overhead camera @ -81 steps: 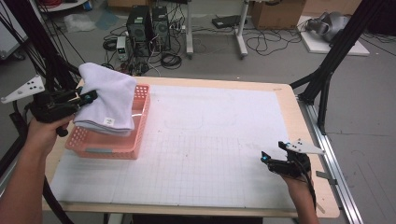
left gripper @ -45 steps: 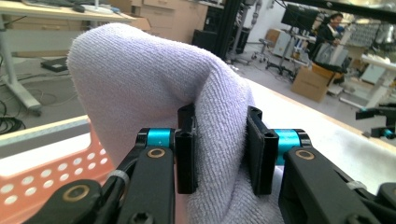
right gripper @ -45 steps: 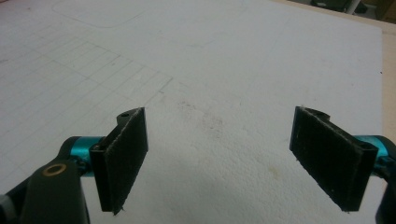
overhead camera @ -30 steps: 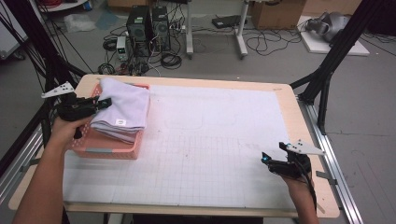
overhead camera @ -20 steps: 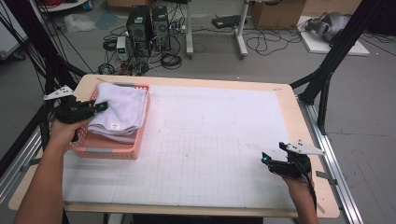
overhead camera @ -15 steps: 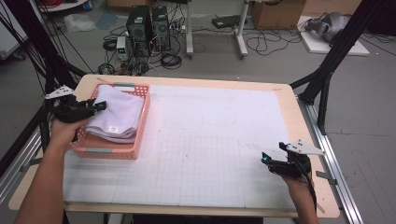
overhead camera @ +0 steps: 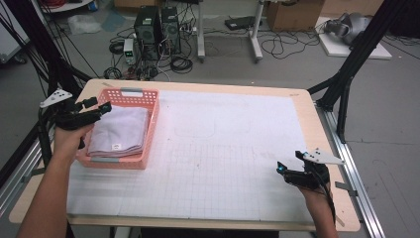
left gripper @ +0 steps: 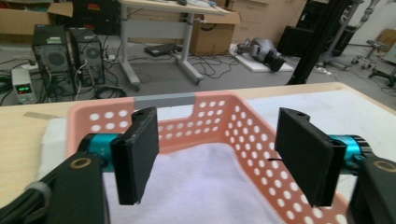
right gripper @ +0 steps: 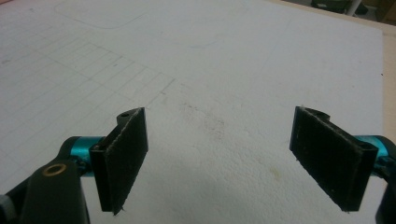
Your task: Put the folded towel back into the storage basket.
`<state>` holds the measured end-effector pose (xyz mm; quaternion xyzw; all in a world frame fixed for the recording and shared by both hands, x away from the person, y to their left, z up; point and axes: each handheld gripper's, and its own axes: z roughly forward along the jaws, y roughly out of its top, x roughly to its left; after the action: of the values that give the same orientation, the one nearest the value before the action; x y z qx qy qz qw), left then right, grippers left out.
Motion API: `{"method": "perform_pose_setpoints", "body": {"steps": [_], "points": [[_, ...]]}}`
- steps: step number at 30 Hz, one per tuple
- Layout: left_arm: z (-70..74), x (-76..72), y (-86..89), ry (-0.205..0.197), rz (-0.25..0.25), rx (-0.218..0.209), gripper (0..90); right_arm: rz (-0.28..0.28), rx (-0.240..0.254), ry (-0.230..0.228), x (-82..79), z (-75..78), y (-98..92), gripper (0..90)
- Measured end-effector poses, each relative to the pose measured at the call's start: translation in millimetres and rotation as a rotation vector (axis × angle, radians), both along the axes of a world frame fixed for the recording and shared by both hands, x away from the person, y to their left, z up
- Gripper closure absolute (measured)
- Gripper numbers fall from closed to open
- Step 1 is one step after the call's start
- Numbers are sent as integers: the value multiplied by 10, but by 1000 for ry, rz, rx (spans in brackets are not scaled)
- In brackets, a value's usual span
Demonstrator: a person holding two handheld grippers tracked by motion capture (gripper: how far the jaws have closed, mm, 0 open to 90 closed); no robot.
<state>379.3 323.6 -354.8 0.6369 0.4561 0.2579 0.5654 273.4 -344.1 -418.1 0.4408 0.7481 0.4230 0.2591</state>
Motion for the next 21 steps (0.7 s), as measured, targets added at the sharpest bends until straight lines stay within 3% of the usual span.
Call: {"method": "perform_pose_setpoints", "body": {"steps": [7, 10, 16, 21], "points": [[-29, -76, -286, -25, -36, -15, 167, 1, -6, -2, 2, 0, 4, 180], [-51, -108, -449, -40, -77, -4, 168, 2, -7, -5, 5, -1, 6, 180], [-102, -150, -719, -44, -112, 4, 171, 3, -5, -5, 4, 2, 11, 180], [-81, -242, -936, -69, -156, 8, 174, 5, -7, -8, 12, 0, 16, 180]]}}
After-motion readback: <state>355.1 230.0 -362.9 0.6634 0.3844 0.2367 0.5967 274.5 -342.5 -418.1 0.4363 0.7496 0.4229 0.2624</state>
